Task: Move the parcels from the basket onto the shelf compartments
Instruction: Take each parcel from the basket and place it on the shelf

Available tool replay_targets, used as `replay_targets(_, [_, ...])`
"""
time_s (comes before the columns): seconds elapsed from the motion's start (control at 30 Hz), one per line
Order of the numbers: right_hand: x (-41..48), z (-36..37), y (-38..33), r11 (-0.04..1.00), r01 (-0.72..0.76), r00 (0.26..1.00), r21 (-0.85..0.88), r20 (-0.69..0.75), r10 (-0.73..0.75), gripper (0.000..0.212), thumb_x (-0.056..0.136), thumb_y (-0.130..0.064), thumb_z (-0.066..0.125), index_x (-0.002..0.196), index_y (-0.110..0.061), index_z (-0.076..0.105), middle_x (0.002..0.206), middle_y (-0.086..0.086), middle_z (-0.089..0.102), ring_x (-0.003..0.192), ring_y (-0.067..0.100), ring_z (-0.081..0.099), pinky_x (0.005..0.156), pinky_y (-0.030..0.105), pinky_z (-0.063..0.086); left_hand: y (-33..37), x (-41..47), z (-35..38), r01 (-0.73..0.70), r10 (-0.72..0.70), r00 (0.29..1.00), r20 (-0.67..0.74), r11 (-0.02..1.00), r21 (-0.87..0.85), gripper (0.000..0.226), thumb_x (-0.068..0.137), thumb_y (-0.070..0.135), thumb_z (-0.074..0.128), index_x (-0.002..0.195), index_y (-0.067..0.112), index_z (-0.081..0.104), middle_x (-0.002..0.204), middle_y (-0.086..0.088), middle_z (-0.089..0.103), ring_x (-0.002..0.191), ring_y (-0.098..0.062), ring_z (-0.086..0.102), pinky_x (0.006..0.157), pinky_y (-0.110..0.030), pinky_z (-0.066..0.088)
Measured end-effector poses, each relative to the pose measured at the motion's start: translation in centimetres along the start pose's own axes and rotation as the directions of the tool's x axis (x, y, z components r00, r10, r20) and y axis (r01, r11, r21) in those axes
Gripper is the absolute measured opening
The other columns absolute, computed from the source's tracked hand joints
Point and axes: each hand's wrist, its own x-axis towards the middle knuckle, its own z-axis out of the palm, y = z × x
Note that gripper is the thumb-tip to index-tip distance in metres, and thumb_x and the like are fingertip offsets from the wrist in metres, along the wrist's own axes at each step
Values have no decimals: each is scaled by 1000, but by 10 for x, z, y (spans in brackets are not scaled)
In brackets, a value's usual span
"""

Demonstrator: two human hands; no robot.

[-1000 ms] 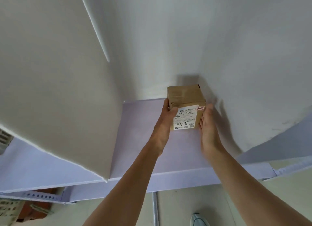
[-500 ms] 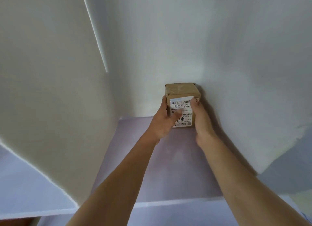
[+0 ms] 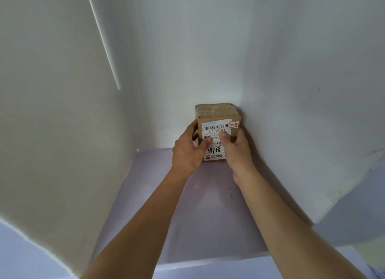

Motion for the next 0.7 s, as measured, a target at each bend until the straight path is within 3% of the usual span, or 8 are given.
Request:
replay_targets(0.13, [1, 2, 0, 999, 8, 999, -38, -31, -9, 29, 105, -20, 59, 134, -18, 56, 107, -9, 68, 90, 0, 66, 65, 17, 51, 5, -1, 1, -5, 6, 1000, -24, 999, 48, 56, 100, 25, 73, 152, 27, 53, 137, 7, 72, 130, -15, 65, 108, -39, 54])
replay_targets(0.2, [0, 2, -5, 999, -30, 999, -13, -26, 30, 27, 103, -18, 60, 130, -18, 58, 105, -9, 69, 88, 3, 67, 61, 14, 52, 11, -3, -2, 13, -13, 1000, 9, 998, 54, 55, 100, 23, 71, 152, 25, 53, 137, 8, 70, 130, -15, 64, 104, -32, 53])
replay_targets(0.27, [-1, 0, -17, 991, -104, 995, 79, 8, 104, 36, 92, -27, 66, 125, -16, 64, 109, 4, 77, 92, 18, 75, 71, 27, 60, 23, -2, -8, 89, -89, 995, 52, 996, 9, 50, 100, 31, 67, 148, 25, 55, 134, 10, 68, 125, -15, 63, 102, -30, 50])
replay_targets(0.33, [1, 1, -30, 973, -187, 981, 134, 66, 180, 54, 77, -46, 63, 119, -14, 73, 109, 13, 80, 97, 31, 77, 83, 44, 61, 38, 0, -13, 196, -191, 977, 94, 979, -48, 53, 96, 56, 55, 139, 25, 59, 129, 8, 68, 119, -19, 63, 107, -41, 51])
replay_targets(0.47, [9, 8, -55, 946, -268, 963, 181, 85, 256, 77, 62, -73, 66, 112, -15, 80, 106, 15, 81, 101, 40, 77, 90, 55, 60, 58, 12, -9, 290, -288, 953, 98, 957, -6, 72, 91, 78, 40, 129, 18, 52, 121, -4, 65, 116, -29, 63, 105, -50, 51])
replay_targets(0.57, [15, 12, -62, 916, -330, 943, 229, 49, 328, 87, 55, -74, 66, 117, -15, 76, 107, 15, 80, 98, 38, 78, 79, 47, 61, 63, 20, -7, 296, -295, 953, 74, 955, -3, 67, 98, 68, 35, 135, 14, 47, 130, -10, 64, 121, -34, 62, 108, -55, 50])
replay_targets(0.7, [20, 12, -60, 923, -339, 940, 181, 21, 341, 61, 80, -53, 67, 119, -7, 74, 92, 13, 79, 69, 31, 75, 58, 33, 56, 68, 25, -8, 325, -325, 941, 94, 946, 14, 73, 87, 62, 29, 142, 16, 40, 135, -10, 61, 124, -36, 60, 107, -57, 50])
